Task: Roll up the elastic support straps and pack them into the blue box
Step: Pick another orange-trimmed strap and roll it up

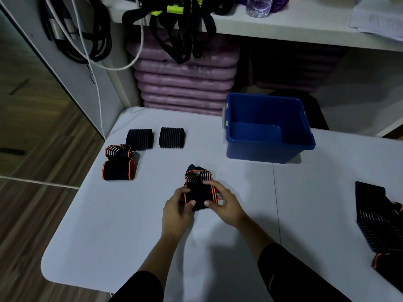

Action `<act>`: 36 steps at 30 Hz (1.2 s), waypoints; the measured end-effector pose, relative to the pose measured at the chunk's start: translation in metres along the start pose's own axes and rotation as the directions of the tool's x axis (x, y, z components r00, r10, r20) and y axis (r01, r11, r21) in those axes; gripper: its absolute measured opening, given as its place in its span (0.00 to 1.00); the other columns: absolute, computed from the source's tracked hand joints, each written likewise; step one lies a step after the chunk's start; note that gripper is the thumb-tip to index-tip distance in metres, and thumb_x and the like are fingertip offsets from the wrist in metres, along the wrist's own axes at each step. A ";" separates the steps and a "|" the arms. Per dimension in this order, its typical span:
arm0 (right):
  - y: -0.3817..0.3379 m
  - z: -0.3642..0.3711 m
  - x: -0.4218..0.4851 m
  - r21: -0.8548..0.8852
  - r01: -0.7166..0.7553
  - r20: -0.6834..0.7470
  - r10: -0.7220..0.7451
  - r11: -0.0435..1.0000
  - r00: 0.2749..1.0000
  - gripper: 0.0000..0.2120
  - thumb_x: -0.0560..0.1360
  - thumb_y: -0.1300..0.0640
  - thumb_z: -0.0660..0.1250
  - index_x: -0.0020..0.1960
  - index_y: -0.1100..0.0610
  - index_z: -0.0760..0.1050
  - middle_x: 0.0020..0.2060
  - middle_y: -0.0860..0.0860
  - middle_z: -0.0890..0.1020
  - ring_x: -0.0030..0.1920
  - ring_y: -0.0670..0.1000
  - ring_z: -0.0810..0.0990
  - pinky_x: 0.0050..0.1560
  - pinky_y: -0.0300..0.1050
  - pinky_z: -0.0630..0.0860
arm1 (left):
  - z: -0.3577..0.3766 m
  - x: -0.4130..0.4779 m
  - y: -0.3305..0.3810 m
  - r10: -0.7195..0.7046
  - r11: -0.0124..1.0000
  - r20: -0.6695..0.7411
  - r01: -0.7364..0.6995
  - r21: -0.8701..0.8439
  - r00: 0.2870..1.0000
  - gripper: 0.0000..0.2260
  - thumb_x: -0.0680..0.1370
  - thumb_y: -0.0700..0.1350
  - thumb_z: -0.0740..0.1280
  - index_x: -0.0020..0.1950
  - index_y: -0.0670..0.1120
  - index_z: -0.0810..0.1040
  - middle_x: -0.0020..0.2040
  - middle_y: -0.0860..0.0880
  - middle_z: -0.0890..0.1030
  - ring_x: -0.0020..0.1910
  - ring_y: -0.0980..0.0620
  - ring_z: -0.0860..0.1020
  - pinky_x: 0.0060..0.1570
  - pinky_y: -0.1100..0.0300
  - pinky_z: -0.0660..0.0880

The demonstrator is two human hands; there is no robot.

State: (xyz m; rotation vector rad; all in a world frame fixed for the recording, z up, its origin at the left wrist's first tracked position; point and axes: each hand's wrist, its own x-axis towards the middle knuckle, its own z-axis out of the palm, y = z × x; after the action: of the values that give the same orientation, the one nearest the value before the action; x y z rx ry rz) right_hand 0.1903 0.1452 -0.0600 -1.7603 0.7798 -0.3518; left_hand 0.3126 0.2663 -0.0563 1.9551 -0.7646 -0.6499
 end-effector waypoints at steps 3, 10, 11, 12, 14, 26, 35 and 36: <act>-0.001 -0.002 0.003 0.054 -0.004 0.066 0.000 0.999 0.998 0.21 0.71 0.65 0.68 0.59 0.46 0.75 0.56 0.42 0.78 0.58 0.43 0.77 0.58 0.37 0.74 | -0.001 0.002 0.001 0.004 1.000 0.040 -0.004 -0.005 0.999 0.11 0.72 0.51 0.64 0.54 0.57 0.71 0.43 0.51 0.81 0.42 0.50 0.80 0.42 0.55 0.78; 0.001 0.010 0.004 0.037 -0.047 -0.023 0.048 0.998 0.999 0.22 0.72 0.64 0.66 0.59 0.40 0.75 0.55 0.44 0.81 0.57 0.45 0.78 0.60 0.47 0.75 | -0.001 0.009 0.003 -0.009 0.999 0.025 0.009 -0.030 1.000 0.13 0.74 0.40 0.68 0.51 0.56 0.72 0.41 0.47 0.81 0.41 0.49 0.79 0.39 0.61 0.74; 0.001 0.013 0.002 0.039 -0.044 -0.043 0.046 0.998 0.998 0.23 0.72 0.64 0.66 0.60 0.40 0.74 0.55 0.44 0.81 0.58 0.44 0.77 0.61 0.46 0.74 | 0.000 0.008 0.003 -0.011 1.000 0.014 0.011 -0.029 1.000 0.12 0.74 0.39 0.67 0.51 0.54 0.72 0.42 0.47 0.81 0.41 0.49 0.79 0.38 0.63 0.73; 0.001 0.017 0.002 0.044 -0.042 -0.059 0.045 0.998 0.997 0.24 0.73 0.64 0.65 0.60 0.38 0.74 0.56 0.43 0.80 0.59 0.43 0.77 0.62 0.45 0.74 | 0.001 0.007 0.004 -0.013 0.999 0.002 0.013 -0.029 1.000 0.11 0.75 0.39 0.67 0.53 0.53 0.72 0.44 0.48 0.81 0.41 0.51 0.79 0.37 0.65 0.72; -0.002 0.025 0.002 0.059 -0.050 -0.070 0.054 0.997 0.996 0.26 0.74 0.64 0.64 0.61 0.35 0.72 0.59 0.42 0.78 0.61 0.42 0.75 0.64 0.44 0.72 | 0.000 0.004 0.008 -0.025 0.999 -0.028 0.024 -0.045 0.999 0.10 0.76 0.38 0.65 0.55 0.49 0.72 0.47 0.51 0.79 0.44 0.53 0.78 0.39 0.68 0.71; -0.039 0.088 0.077 -0.004 -0.023 -0.020 0.023 1.000 1.000 0.28 0.77 0.63 0.59 0.67 0.34 0.64 0.67 0.45 0.73 0.67 0.47 0.71 0.68 0.48 0.70 | -0.071 0.068 0.009 -0.030 0.998 -0.160 0.021 -0.059 0.987 0.14 0.77 0.33 0.62 0.60 0.45 0.73 0.54 0.52 0.77 0.52 0.54 0.75 0.50 0.65 0.71; -0.028 0.114 0.115 -0.126 0.090 -0.133 -0.106 0.988 0.985 0.19 0.76 0.55 0.58 0.66 0.44 0.71 0.60 0.49 0.79 0.58 0.50 0.78 0.58 0.51 0.76 | -0.079 0.108 -0.019 0.055 0.986 -0.157 -0.029 0.166 0.986 0.15 0.78 0.37 0.60 0.64 0.43 0.74 0.59 0.45 0.79 0.57 0.49 0.75 0.55 0.65 0.67; -0.026 0.114 0.115 -0.138 0.095 -0.158 -0.117 0.986 0.981 0.19 0.76 0.55 0.58 0.66 0.44 0.71 0.59 0.50 0.79 0.57 0.50 0.78 0.58 0.51 0.76 | -0.078 0.108 -0.020 0.081 0.980 -0.162 -0.049 0.191 0.984 0.15 0.79 0.38 0.60 0.65 0.43 0.74 0.60 0.44 0.78 0.59 0.48 0.75 0.56 0.65 0.66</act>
State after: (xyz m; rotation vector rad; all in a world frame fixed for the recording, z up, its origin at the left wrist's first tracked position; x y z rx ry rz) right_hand 0.3512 0.1569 -0.0900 -1.9175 0.8440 -0.5344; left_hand 0.4442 0.2386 -0.0541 2.1148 -0.8036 -0.3780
